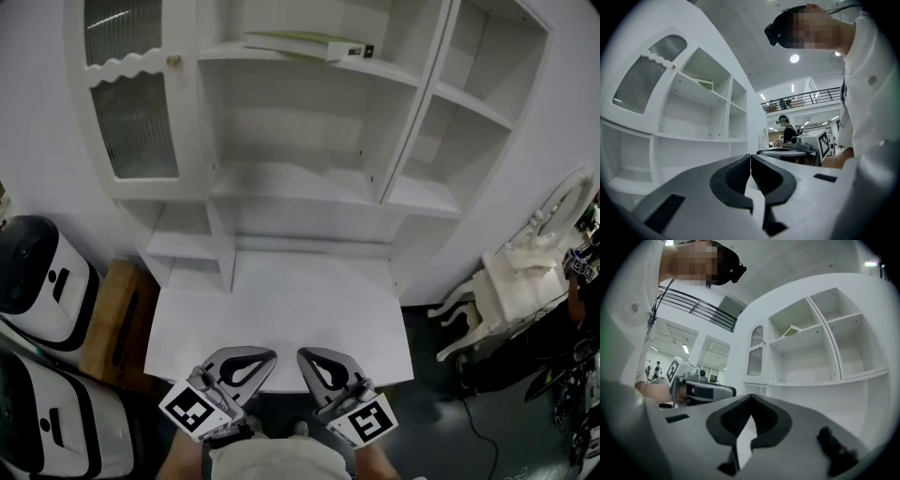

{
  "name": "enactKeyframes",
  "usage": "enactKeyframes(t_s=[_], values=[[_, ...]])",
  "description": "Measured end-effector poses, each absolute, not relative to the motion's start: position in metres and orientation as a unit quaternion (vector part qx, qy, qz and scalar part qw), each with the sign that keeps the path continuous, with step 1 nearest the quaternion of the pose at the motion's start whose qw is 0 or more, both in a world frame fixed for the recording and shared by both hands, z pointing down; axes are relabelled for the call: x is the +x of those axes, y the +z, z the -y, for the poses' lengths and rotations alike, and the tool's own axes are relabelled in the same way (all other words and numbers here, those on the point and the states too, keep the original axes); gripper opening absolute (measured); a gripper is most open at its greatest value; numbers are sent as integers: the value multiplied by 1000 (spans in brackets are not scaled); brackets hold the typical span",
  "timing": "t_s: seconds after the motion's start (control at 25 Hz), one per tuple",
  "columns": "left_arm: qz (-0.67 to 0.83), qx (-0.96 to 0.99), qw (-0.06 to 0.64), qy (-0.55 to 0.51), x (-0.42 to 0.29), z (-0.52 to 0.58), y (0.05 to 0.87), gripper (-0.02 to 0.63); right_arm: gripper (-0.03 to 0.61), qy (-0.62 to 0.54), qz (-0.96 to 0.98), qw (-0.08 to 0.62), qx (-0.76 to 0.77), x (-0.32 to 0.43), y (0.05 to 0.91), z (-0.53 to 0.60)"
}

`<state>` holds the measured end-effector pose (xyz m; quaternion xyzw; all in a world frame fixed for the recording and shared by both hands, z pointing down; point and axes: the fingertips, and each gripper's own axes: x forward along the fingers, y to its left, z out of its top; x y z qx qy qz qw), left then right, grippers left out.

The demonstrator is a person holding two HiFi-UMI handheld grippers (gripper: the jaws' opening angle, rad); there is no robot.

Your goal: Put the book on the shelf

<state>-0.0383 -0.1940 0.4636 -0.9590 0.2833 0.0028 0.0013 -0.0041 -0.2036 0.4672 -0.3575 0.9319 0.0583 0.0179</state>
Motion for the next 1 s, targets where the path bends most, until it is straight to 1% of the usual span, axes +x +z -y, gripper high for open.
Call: enactKeyframes(t_s=[0.36,1.0], values=[[-286,-958,-5,9,-36,188,476,11,12,51,-936,31,-347,-17,469,193],[-293,-956,-23,5,-23,201,482,11,12,58,-937,7,-346,-8,469,205]])
